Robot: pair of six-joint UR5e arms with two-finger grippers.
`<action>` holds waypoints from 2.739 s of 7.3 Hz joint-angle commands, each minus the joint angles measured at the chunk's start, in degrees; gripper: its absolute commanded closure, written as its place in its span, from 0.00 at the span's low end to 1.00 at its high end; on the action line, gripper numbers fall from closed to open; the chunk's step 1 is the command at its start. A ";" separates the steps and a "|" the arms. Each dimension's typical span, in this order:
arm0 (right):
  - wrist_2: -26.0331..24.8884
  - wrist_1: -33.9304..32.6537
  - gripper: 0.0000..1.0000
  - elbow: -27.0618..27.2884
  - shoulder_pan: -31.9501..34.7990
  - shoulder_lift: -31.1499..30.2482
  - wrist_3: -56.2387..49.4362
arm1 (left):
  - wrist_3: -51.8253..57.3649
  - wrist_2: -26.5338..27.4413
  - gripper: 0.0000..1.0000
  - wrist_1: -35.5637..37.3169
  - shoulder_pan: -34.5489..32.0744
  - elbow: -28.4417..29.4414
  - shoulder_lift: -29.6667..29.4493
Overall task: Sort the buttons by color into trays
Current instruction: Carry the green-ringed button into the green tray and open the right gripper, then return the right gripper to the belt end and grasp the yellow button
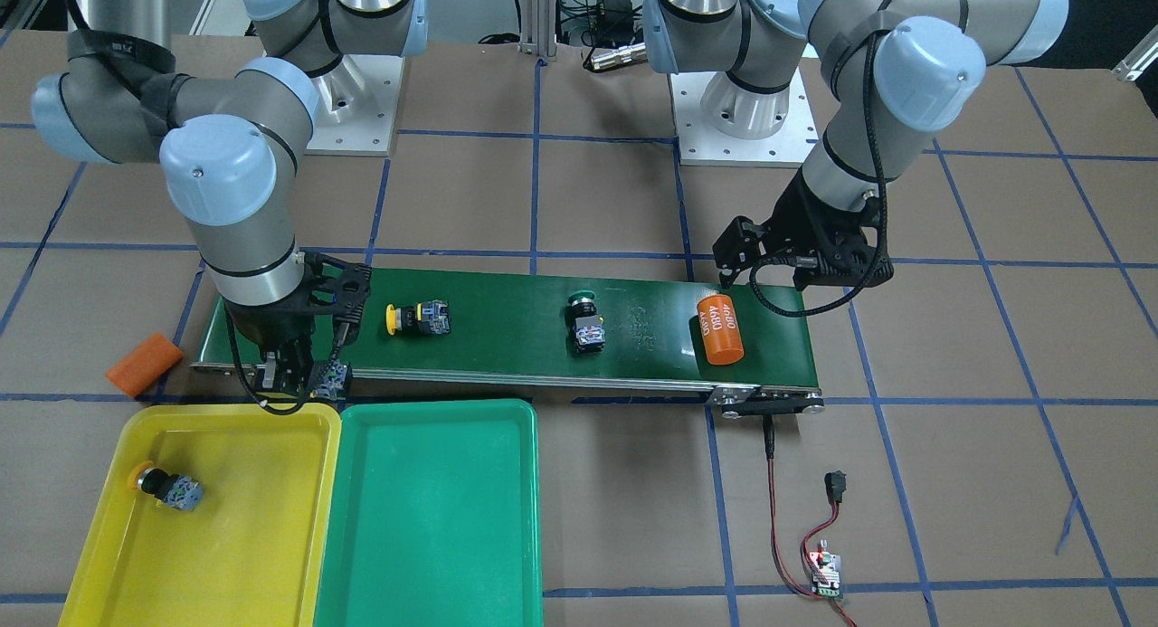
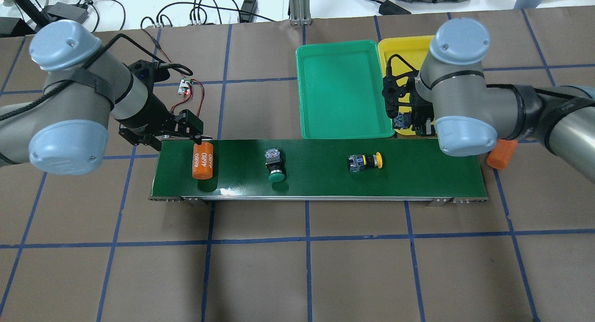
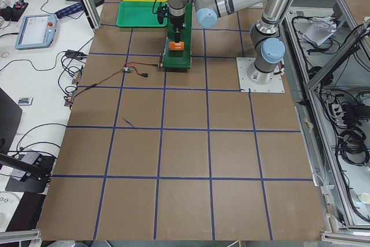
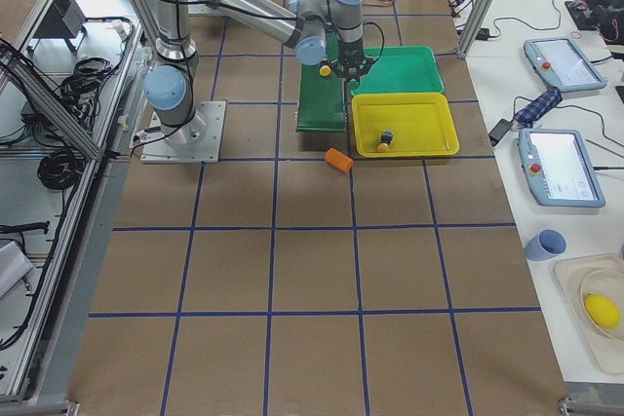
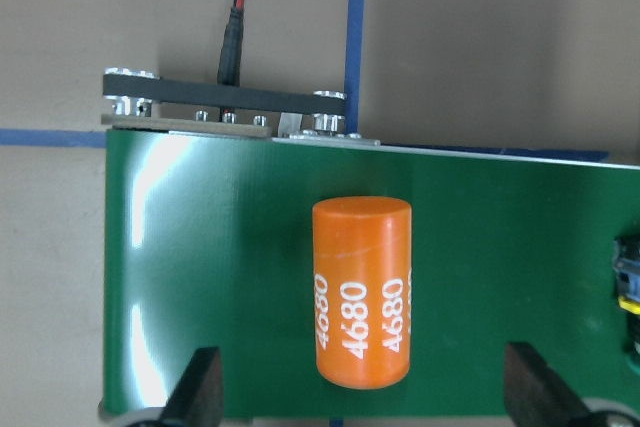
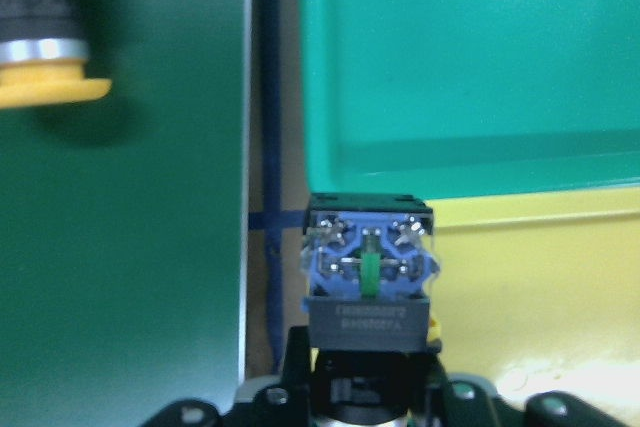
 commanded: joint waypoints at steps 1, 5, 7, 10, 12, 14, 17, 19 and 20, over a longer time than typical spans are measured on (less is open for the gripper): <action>0.06 -3.12 1.00 -8.27 3.82 7.76 0.16 | 0.17 0.88 0.00 -8.54 -0.24 3.19 5.84; 0.23 -4.82 0.69 -11.73 7.17 12.29 3.59 | 0.35 4.85 0.00 -9.71 -0.07 1.18 10.89; -0.03 -4.03 0.10 -11.56 6.83 12.20 3.50 | -0.01 4.76 0.00 -9.80 -0.15 1.18 10.53; -0.21 -1.49 0.09 -11.03 5.68 10.28 2.71 | -0.01 4.76 0.00 -9.80 -0.15 1.35 10.26; -0.12 4.73 0.11 -10.24 1.66 7.21 -0.34 | -0.09 4.58 0.00 -9.97 -0.07 2.14 9.74; 0.14 7.66 0.11 -3.17 -3.70 1.51 -8.07 | -4.54 3.97 0.00 -12.07 -1.99 5.29 8.51; 0.06 7.23 0.11 8.71 -6.36 -5.98 -12.75 | -4.66 4.67 0.00 -15.86 -3.23 9.35 6.22; 0.14 6.70 0.13 13.38 -6.54 -7.83 -12.50 | -5.54 4.41 0.00 -15.42 -3.49 9.87 5.25; 0.93 5.13 0.13 14.19 -7.32 -7.84 -12.49 | -5.54 4.58 0.00 -15.42 -3.67 9.79 5.17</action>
